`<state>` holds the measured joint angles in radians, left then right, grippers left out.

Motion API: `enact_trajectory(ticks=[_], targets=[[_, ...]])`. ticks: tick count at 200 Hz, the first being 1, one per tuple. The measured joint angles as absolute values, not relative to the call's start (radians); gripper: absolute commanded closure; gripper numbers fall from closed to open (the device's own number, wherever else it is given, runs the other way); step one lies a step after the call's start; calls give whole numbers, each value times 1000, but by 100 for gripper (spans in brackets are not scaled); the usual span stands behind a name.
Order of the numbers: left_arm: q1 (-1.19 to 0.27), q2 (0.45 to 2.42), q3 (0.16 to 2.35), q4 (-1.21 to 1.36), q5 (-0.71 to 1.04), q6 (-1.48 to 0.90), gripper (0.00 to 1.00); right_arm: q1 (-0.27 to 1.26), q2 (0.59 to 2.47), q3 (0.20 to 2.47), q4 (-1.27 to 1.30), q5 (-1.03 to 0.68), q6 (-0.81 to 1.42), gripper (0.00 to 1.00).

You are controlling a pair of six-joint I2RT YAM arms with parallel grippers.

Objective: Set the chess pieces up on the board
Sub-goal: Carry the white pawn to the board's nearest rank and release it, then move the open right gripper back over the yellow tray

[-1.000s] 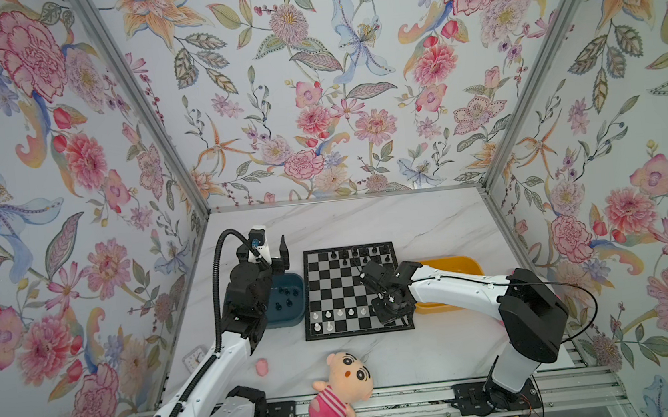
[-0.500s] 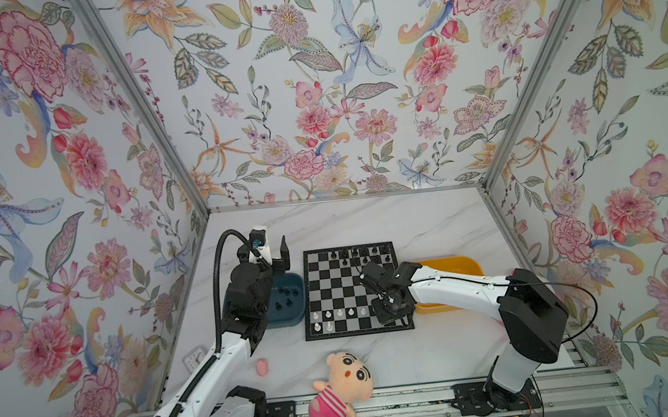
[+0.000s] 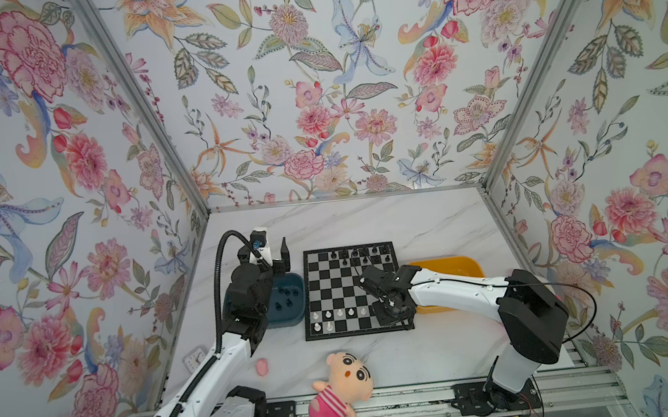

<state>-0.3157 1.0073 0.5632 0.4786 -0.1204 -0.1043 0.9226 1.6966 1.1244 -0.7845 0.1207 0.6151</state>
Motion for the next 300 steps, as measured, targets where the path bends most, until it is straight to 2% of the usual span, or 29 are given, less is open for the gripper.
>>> enact_trajectory(ticks=[25,67,99,141,197,240,300], targets=[[-316,1007,563,478,-120,-104,19,923,1693,1124,-783,121,616,65],[-318,1004,563,472,-133,-104,19,915,1618,1146,-822,152,617,65],[-321,1004,563,472,-139,-104,19,854,1509,1203,-849,170,591,70],[-321,1015,563,472,-140,-101,19,670,1420,1218,-862,165,516,74],[-321,1070,578,464,-147,-101,20,480,1472,1216,-877,146,382,74],[-321,1091,598,464,-147,-102,20,442,1583,1216,-870,107,312,69],[-321,1107,605,464,-147,-101,20,442,1644,1216,-825,40,294,66]])
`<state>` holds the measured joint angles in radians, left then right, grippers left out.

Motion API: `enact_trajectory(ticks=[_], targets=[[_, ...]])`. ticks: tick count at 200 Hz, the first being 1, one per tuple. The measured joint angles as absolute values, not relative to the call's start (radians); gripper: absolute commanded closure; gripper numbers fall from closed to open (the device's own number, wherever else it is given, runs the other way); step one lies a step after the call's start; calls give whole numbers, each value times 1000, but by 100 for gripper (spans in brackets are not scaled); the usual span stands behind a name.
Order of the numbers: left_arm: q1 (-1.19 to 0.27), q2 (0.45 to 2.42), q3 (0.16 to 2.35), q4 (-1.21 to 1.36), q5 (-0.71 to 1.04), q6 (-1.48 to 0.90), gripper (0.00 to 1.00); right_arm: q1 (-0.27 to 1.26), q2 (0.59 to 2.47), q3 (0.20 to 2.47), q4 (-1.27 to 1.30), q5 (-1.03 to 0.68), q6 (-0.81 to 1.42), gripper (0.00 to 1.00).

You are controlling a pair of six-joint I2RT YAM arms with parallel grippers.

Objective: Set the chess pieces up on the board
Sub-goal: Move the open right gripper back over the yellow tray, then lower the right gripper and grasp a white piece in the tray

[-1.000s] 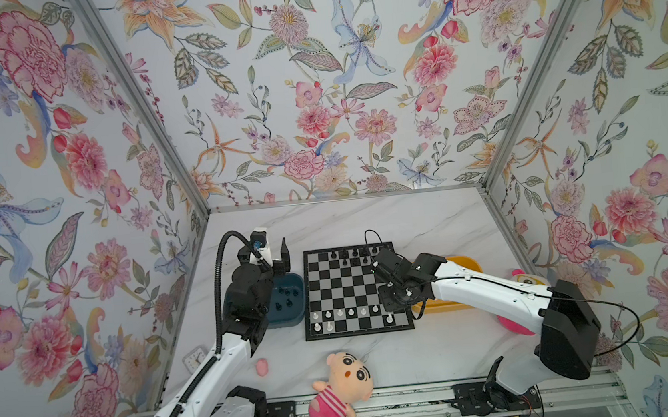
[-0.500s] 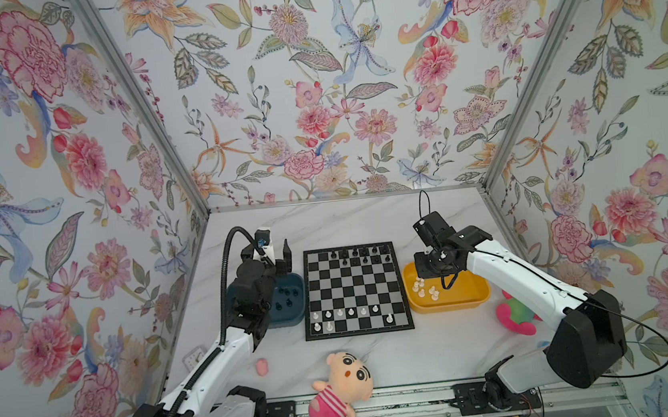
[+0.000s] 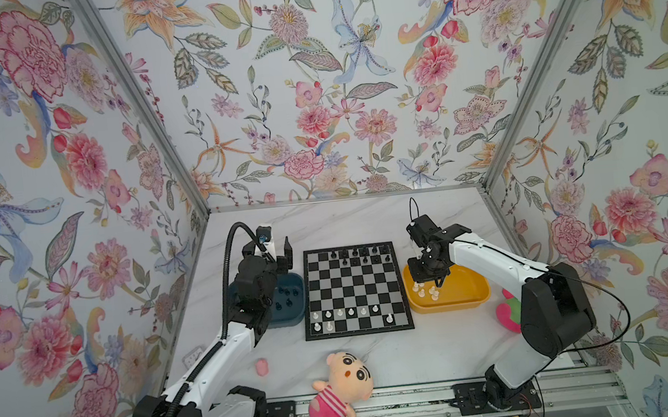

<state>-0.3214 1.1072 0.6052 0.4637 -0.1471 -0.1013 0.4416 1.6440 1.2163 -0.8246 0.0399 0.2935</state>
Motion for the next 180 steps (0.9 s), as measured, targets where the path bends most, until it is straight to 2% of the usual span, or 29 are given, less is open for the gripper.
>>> enact_trajectory(ticks=[180], targets=[[-321,1107,606,447,-166,-100,20,442,1745,1201,-764,30,291,68]])
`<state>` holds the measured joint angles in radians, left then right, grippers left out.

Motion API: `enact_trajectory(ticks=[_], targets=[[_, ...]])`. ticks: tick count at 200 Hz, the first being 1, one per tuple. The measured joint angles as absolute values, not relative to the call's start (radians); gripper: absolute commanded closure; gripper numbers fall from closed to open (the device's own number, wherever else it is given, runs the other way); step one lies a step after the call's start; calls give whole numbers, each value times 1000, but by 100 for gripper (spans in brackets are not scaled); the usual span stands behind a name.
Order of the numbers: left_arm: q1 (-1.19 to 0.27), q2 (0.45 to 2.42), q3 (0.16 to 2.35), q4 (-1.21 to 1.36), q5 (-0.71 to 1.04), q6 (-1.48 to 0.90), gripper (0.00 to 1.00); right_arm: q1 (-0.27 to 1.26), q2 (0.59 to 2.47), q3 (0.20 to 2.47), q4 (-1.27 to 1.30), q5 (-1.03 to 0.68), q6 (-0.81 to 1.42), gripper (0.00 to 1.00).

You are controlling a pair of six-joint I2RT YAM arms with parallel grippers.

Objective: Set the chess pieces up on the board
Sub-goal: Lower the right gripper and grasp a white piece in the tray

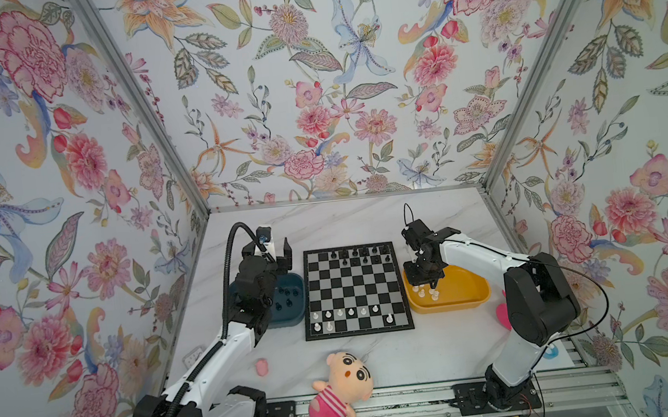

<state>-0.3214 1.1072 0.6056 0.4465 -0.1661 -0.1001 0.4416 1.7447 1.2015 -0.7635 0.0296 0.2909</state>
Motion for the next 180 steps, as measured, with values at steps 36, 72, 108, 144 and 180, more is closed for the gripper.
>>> enact_trajectory(ticks=[36,72,108,144,180], targets=[[-321,1107,606,445,-167,-97,20,442,1771,1201,-761,30,291,68],[-321,1107,606,445,-170,-93,20,442,1772,1201,-759,30,290,73],[-321,1107,606,445,-170,-93,20,442,1774,1201,-749,29,290,77],[-321,1107,606,445,-173,-93,20,442,1781,1201,-742,29,291,81],[-321,1107,606,445,-173,-93,20,442,1781,1201,-742,25,290,89]])
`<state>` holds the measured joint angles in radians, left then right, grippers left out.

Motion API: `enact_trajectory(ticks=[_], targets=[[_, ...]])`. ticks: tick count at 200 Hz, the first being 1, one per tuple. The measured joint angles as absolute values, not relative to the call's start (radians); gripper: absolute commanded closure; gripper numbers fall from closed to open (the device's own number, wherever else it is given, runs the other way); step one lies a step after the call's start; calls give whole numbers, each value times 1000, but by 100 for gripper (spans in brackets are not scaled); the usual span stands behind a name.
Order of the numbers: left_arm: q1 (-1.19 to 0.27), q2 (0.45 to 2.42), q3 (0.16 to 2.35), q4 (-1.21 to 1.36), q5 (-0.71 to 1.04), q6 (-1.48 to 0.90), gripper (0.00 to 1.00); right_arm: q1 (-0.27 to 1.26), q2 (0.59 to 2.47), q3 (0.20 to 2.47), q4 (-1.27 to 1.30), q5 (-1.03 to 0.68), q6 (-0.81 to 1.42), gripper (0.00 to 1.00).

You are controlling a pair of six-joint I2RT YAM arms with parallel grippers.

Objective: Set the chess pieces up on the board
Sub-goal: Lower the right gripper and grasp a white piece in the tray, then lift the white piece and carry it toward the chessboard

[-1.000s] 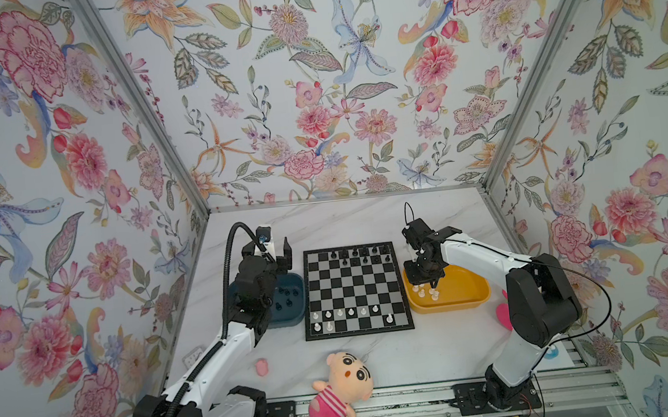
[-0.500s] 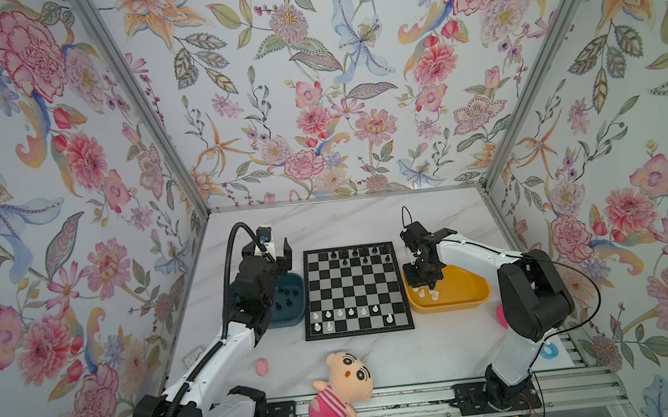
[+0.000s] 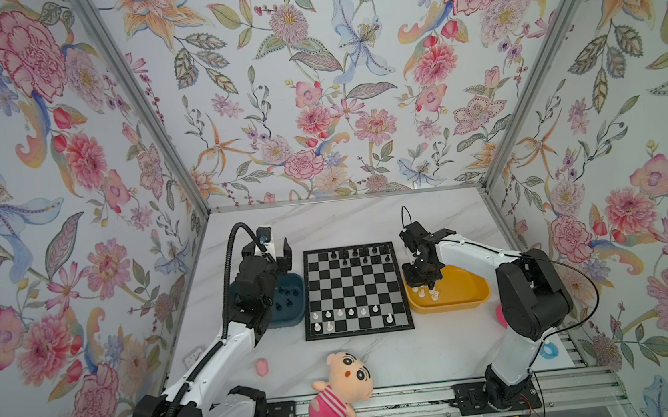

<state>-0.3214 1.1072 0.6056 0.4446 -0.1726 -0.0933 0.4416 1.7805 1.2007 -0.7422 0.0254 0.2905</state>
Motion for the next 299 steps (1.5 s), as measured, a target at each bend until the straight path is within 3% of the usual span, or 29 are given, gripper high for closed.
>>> enact_trajectory(ticks=[59,146,217,299], targets=[[-321,1107,606,438,-173,-93,20,442,1781,1204,-752,30,290,100],[-321,1105,606,438,-173,-85,19,483,1703,1335,-928,98,291,100],[-321,1066,589,439,-173,-85,19,666,1679,1517,-1088,121,329,100],[-322,976,540,427,-181,-87,19,937,1749,1539,-1113,110,427,100]])
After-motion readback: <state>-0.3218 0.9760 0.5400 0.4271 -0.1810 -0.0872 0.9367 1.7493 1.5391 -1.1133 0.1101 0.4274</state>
